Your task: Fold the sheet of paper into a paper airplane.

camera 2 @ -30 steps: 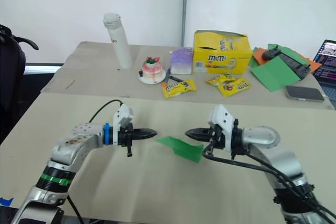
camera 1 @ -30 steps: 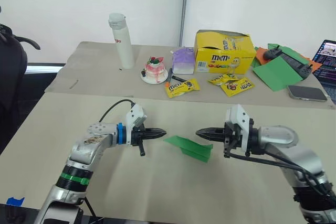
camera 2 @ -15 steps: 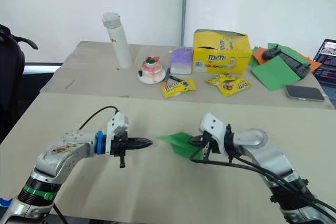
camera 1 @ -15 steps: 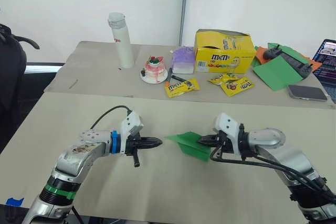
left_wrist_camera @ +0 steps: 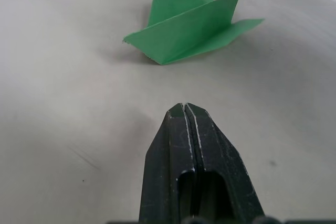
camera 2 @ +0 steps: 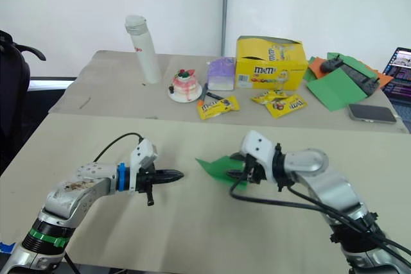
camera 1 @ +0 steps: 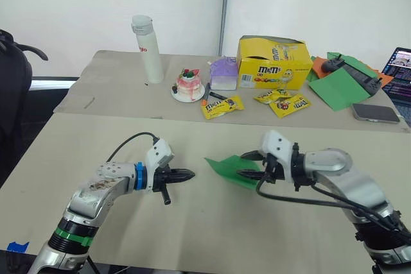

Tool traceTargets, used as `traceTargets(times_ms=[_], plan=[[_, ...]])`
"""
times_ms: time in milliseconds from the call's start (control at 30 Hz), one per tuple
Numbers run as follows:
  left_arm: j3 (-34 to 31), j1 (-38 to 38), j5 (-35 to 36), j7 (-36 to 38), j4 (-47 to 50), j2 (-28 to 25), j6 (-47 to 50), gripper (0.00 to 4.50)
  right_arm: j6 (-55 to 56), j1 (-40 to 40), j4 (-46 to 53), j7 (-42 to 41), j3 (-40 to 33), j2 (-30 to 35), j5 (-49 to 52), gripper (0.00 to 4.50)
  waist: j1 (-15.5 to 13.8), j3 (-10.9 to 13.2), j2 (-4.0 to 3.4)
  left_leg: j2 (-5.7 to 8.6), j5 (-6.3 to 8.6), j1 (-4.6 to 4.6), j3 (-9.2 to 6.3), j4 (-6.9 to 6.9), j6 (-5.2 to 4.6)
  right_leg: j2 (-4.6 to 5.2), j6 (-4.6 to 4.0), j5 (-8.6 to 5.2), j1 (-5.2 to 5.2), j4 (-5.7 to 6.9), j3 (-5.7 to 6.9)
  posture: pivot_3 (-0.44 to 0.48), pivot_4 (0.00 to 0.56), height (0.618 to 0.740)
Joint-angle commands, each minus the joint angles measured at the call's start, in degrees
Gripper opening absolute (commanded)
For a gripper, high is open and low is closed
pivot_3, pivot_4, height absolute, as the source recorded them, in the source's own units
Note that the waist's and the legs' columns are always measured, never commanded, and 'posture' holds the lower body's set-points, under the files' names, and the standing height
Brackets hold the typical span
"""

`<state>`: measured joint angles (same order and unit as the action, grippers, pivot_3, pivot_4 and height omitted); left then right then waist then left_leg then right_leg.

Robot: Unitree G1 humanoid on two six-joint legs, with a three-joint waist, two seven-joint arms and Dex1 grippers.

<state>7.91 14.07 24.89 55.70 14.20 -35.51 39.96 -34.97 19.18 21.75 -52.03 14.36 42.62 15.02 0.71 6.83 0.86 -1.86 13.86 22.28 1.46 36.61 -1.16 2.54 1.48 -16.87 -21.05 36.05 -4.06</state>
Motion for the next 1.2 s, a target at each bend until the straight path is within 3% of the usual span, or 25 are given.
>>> traceTargets(times_ms=[33,233,267,367,433,533,700,833,933,1200], plan=[[-0.45,0.96,0.60,-0.02,0.94,0.06,-0.74,0.00,0.31,1.80,-0.59,2.31,1.41,-0.94,-3.33,2.21,-0.02,0.00,0.00,0.00,0.00,0.00,0.00,0.00,0.00,0.00,0.00,0.00,0.00,0.00,0.00,0.000,0.150,0.740],[0.02,1.00,0.61,-0.01,1.00,0.25,-0.55,0.00,-1.13,1.44,-2.56,4.43,3.78,-3.48,-5.97,2.21,-0.02,0.00,0.00,0.01,0.00,0.01,0.01,0.00,0.00,-0.01,0.00,0.00,-0.02,0.02,0.00,0.000,0.150,0.740],[0.10,1.04,0.55,-0.04,0.95,0.30,-0.61,0.00,-1.30,1.31,-3.00,4.75,4.01,-3.60,-6.44,1.70,-0.03,0.00,0.00,0.01,0.00,0.00,0.01,0.00,0.00,-0.01,0.00,0.00,-0.02,0.02,0.00,0.000,0.150,0.740],[0.34,1.30,0.35,0.04,0.72,0.29,-0.80,0.00,-0.43,0.92,-3.86,4.46,4.83,-3.15,-7.57,0.71,-0.06,0.00,0.00,0.02,-0.01,0.00,0.02,0.00,0.01,0.01,0.00,0.00,-0.02,0.02,0.01,0.000,0.150,0.740],[0.36,1.83,0.30,0.09,0.22,0.40,-0.93,0.00,-1.65,0.71,-2.41,4.58,1.54,-4.02,-4.83,0.07,-0.05,0.00,0.00,0.03,-0.01,0.00,0.02,0.01,0.01,0.00,0.00,0.00,-0.02,0.02,0.01,0.000,0.150,0.740],[0.19,2.63,0.74,0.19,-0.20,0.62,-0.70,0.00,-3.52,0.13,-2.34,5.57,-4.98,-4.03,-1.48,0.03,-0.05,0.00,0.00,0.03,-0.01,0.00,0.02,0.01,0.01,-0.01,0.00,0.00,-0.02,0.04,0.01,0.000,0.150,0.740],[-0.10,5.03,2.95,0.56,-0.46,2.10,0.79,0.00,-3.34,-0.55,-10.00,5.72,-19.58,1.64,1.51,0.03,-0.79,0.00,0.00,0.08,-0.01,0.02,0.02,0.07,0.01,0.03,0.00,0.01,0.02,0.01,0.03,0.000,0.150,0.740],[0.87,6.31,2.49,0.36,-2.23,2.61,0.09,0.00,-0.63,0.30,-22.99,9.13,-30.44,6.08,0.87,0.03,-0.75,-0.01,-0.01,0.10,-0.01,-0.01,0.09,0.09,0.01,0.01,0.00,0.01,0.04,0.01,-0.02,0.000,0.150,0.740],[1.79,7.00,1.80,0.43,-3.30,3.17,-0.75,0.00,2.90,3.78,-37.66,17.14,-36.89,7.42,-0.96,0.03,-0.55,-0.01,-0.03,0.10,-0.01,-0.03,0.12,0.08,0.00,-0.03,0.00,0.01,0.04,0.02,-0.06,0.000,0.150,0.740],[2.99,7.04,1.81,0.57,-2.73,3.89,-1.16,0.00,11.14,10.14,-58.67,18.26,-33.30,7.00,-4.80,0.03,0.88,0.04,-0.28,0.09,-0.01,-0.06,0.28,0.05,0.00,-0.12,0.00,0.01,0.04,0.03,-0.29,0.000,0.150,0.740]])
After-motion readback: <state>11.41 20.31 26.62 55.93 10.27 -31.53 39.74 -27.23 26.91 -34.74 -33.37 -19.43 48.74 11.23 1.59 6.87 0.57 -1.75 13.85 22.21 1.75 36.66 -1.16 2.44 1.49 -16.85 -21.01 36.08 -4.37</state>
